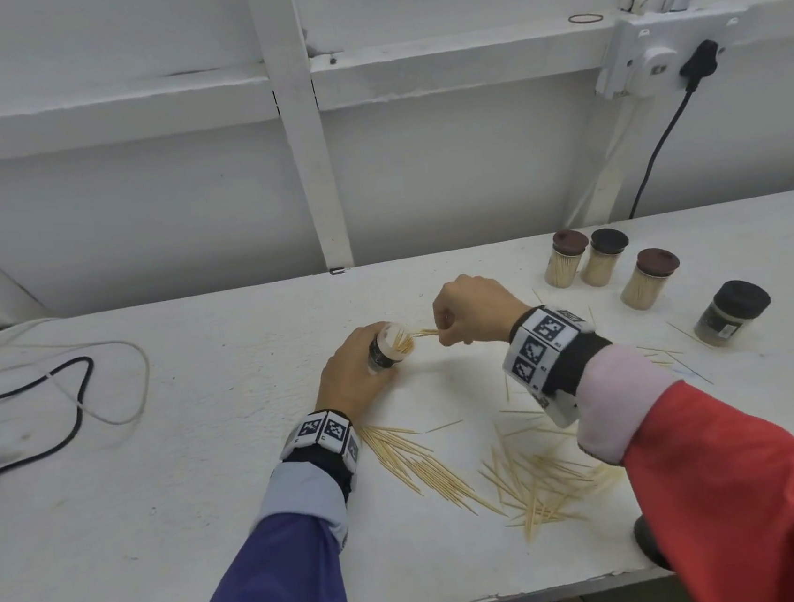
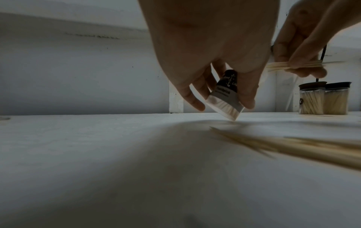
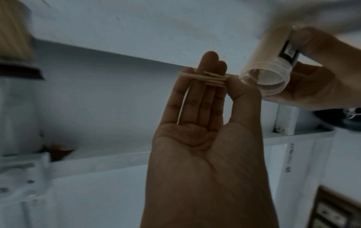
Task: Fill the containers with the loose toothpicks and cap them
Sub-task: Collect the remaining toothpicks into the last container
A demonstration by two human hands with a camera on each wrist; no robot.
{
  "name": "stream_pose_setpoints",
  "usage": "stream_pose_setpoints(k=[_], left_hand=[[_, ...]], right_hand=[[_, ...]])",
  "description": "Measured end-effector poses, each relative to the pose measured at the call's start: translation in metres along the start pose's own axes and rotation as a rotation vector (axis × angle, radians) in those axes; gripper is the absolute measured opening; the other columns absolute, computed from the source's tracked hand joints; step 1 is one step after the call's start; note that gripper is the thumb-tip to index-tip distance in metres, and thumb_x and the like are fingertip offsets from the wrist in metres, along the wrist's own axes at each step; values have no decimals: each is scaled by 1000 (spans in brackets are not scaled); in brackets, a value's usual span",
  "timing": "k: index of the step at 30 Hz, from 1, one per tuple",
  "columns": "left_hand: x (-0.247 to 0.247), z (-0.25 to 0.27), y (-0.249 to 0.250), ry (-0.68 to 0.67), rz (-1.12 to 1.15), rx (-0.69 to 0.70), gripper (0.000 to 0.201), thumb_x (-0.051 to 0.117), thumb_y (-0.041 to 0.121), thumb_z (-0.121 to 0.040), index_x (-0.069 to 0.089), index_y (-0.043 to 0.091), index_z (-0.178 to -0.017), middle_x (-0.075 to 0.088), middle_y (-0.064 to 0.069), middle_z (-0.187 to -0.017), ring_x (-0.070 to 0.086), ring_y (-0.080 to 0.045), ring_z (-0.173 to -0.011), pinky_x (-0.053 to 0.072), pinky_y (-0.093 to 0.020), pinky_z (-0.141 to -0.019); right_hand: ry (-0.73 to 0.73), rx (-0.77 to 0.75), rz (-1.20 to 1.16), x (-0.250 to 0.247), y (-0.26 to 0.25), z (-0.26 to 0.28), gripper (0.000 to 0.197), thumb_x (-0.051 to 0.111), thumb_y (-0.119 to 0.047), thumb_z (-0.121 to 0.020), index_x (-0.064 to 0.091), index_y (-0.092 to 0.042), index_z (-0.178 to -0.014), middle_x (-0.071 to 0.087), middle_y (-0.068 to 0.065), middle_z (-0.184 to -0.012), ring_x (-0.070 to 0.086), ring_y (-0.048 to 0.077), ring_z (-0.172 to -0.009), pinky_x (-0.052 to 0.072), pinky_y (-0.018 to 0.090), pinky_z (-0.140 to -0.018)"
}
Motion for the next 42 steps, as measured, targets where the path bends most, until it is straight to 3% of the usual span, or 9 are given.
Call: stream_pose_setpoints(k=[9, 14, 16, 20, 28, 31, 34, 38, 42], left_hand=[[2, -2, 1, -5, -18, -27, 56, 76, 19, -79, 53, 28, -130, 62, 7, -124, 58, -17, -110, 46, -33, -94], [-1, -3, -1, 20, 24, -49, 59, 78, 27, -78, 51, 26, -131, 63, 5, -123, 58, -19, -111, 47, -39, -96], [-2, -3, -2, 34, 32, -48, 61, 78, 28, -78, 50, 27, -132, 62, 7, -125, 58, -17, -112, 47, -37, -97], [-3, -3, -2, 47, 64, -38, 64, 79, 29, -77, 50, 30, -133, 61, 9, -126, 57, -14, -113, 46, -35, -99], [-29, 3, -2, 194, 235, -95, 59, 82, 21, -77, 54, 24, -128, 61, 10, -111, 61, -11, -100, 49, -18, -84], [-49, 11, -21, 289, 258, -208, 59, 82, 16, -76, 55, 18, -128, 62, 5, -112, 61, -17, -104, 51, -31, -93], [-60, 22, -39, 317, 228, -291, 57, 83, 15, -75, 56, 18, -125, 63, 2, -114, 61, -19, -106, 49, -38, -97], [-67, 34, -47, 300, 189, -295, 53, 83, 15, -74, 55, 30, -115, 63, 9, -106, 62, -19, -103, 50, -38, -95], [-72, 42, -44, 248, 37, -232, 51, 79, 16, -76, 58, 32, -119, 64, 10, -114, 60, -17, -106, 49, -37, -94]], right_hand=[[-18, -225, 361, -8, -62, -20, 15, 66, -25, -86, 67, -15, -97, 48, 2, -88, 48, 22, -74, 36, 30, -67], [-48, -251, -49, -12, -60, -37, 13, 73, -16, -82, 75, -10, -93, 70, 4, -91, 59, 13, -70, 49, 26, -62], [-58, -242, -208, -17, -54, -41, 12, 76, -11, -81, 75, -4, -90, 72, 8, -85, 59, 10, -56, 53, 24, -55], [-36, -238, -312, -21, -42, -45, 9, 72, -1, -82, 73, 0, -91, 71, 11, -82, 62, 9, -54, 53, 19, -51], [87, -130, -521, -10, -24, -30, 14, 65, -20, -91, 67, -8, -97, 70, 9, -87, 67, 23, -71, 57, 31, -54], [-38, -132, -343, 18, -32, -14, 17, 61, -21, -94, 66, -8, -103, 68, 8, -96, 64, 23, -76, 54, 31, -63], [-221, -202, -65, 60, -59, 13, 36, 59, -38, -94, 63, -9, -114, 63, 5, -111, 59, 23, -98, 45, 30, -82], [-255, -235, 100, 92, -98, 40, 59, 62, -59, -84, 62, -4, -106, 56, 9, -106, 53, 25, -92, 43, 34, -74], [-226, -256, 163, 93, -115, 43, 44, 69, -38, -87, 61, 0, -108, 57, 15, -111, 57, 33, -102, 39, 35, -74]])
Point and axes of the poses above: each hand's wrist, its own z-axis away from the middle knuckle, its own x-axis out of the palm, y = z × x, the point moved 6 cm from there along -z, towards the middle knuckle
